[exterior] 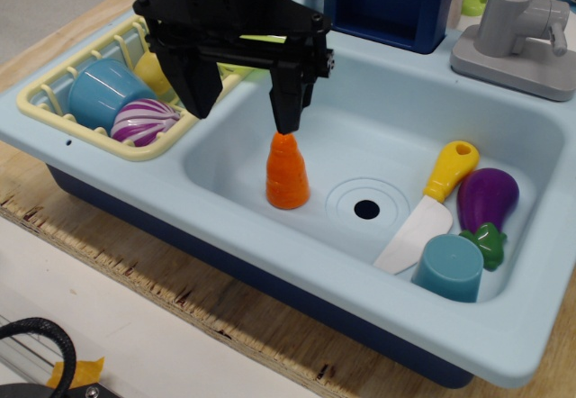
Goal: Put carrot on plate
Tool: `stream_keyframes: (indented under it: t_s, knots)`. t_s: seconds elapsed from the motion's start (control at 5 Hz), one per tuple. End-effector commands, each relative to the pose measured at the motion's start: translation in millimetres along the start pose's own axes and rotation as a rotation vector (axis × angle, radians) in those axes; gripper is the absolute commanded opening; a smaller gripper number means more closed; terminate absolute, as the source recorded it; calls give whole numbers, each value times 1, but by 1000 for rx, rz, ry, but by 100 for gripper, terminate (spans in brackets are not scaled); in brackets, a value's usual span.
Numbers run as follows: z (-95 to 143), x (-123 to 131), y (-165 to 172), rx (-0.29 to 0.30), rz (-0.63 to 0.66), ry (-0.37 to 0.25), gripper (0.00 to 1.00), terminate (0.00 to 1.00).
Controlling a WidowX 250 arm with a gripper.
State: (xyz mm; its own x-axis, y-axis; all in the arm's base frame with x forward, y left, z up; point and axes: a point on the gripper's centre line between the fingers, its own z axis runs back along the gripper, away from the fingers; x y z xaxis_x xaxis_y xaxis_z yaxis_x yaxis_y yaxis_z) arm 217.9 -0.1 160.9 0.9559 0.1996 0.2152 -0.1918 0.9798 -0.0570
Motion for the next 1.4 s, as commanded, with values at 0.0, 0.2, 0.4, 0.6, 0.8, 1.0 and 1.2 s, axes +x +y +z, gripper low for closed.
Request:
stream_keyframes:
  t_s: [0.0,0.2,0.4,0.6,0.8,1.0,1.2]
  knots:
    - [0,0,0,0,0,0,100,0]
    - [-11,11,-3,-34,-18,-22,100,0]
    - [-22,17,-6,-51,-33,-54,100,0]
    - [-30,24,-6,-59,-43,-48,100,0]
    - [-38,26,-3,-47,-40,-64,100,0]
    - [-44,29,-1,-51,-38,-67,100,0]
    - [-53,26,-3,-59,-36,-48,100,0]
